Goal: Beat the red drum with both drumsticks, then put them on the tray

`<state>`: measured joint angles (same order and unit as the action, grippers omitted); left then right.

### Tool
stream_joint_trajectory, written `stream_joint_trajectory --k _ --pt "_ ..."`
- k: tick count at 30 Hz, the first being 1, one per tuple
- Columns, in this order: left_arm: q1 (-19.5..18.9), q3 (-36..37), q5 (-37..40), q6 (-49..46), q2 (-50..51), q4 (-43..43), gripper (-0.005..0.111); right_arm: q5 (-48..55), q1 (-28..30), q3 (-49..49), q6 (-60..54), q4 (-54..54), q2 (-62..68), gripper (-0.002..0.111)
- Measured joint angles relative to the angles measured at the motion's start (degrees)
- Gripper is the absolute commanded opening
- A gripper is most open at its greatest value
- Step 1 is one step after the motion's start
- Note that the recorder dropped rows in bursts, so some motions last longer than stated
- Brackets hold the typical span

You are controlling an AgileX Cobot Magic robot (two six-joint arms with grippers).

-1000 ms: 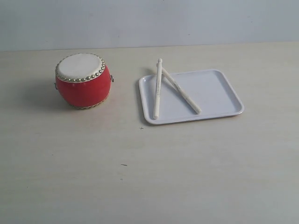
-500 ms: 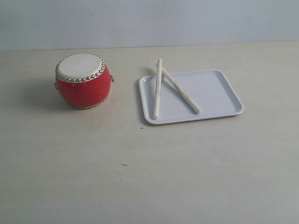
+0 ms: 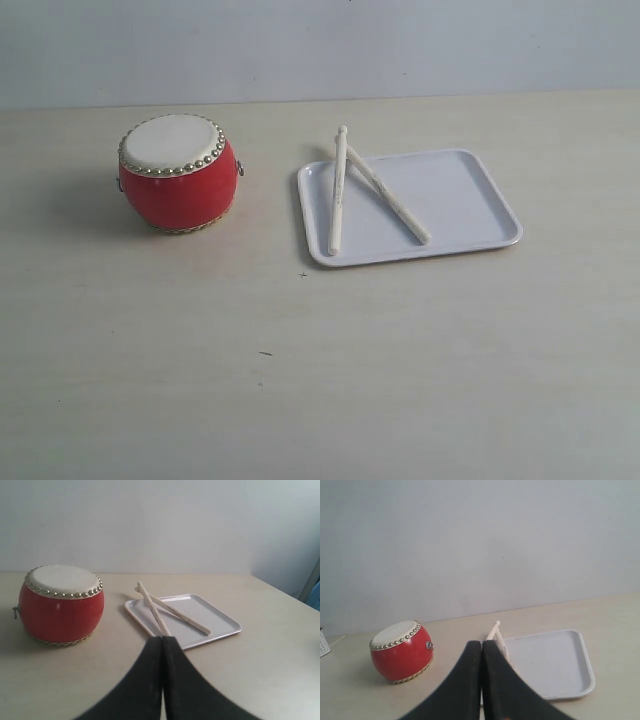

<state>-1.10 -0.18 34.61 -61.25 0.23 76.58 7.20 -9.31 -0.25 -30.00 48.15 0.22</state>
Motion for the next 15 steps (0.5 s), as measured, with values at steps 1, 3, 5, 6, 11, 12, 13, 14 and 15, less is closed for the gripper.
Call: stream_joint_trajectory --k 1,3,5,6,11,12,13,14,15 --pt "0.0 0.0 0.0 0.0 0.0 -0.15 0.0 0.0 0.0 0.0 0.0 0.0 0.0 0.0" --pt "0.0 0.0 0.0 0.17 0.0 -1.53 0.0 0.0 0.0 0.0 0.0 0.0 0.0 0.0" --pt "0.0 0.0 -0.04 3.3 0.0 -5.93 0.0 0.0 0.0 0.0 0.0 0.0 0.0 0.0" --pt "0.0 0.0 -0.61 6.08 0.0 -9.33 0.0 0.0 0.0 0.0 0.0 0.0 0.0 0.0" --pt "0.0 0.0 -9.17 31.88 0.0 -27.13 0.0 0.0 0.0 0.0 0.0 0.12 0.0 0.0" --pt "0.0 0.0 -11.16 36.01 0.0 -30.31 0.0 0.0 0.0 0.0 0.0 0.12 0.0 0.0" --pt "0.0 0.0 -12.6 38.73 0.0 -32.74 0.0 0.02 0.0 0.0 0.0 0.12 0.0 0.0" --pt "0.0 0.0 -14.14 41.63 0.0 -35.76 0.0 0.02 0.0 0.0 0.0 0.12 0.0 0.0" --pt "0.0 0.0 -15.58 44.21 0.0 -38.95 0.0 0.02 0.0 0.0 0.0 0.12 0.0 0.0"
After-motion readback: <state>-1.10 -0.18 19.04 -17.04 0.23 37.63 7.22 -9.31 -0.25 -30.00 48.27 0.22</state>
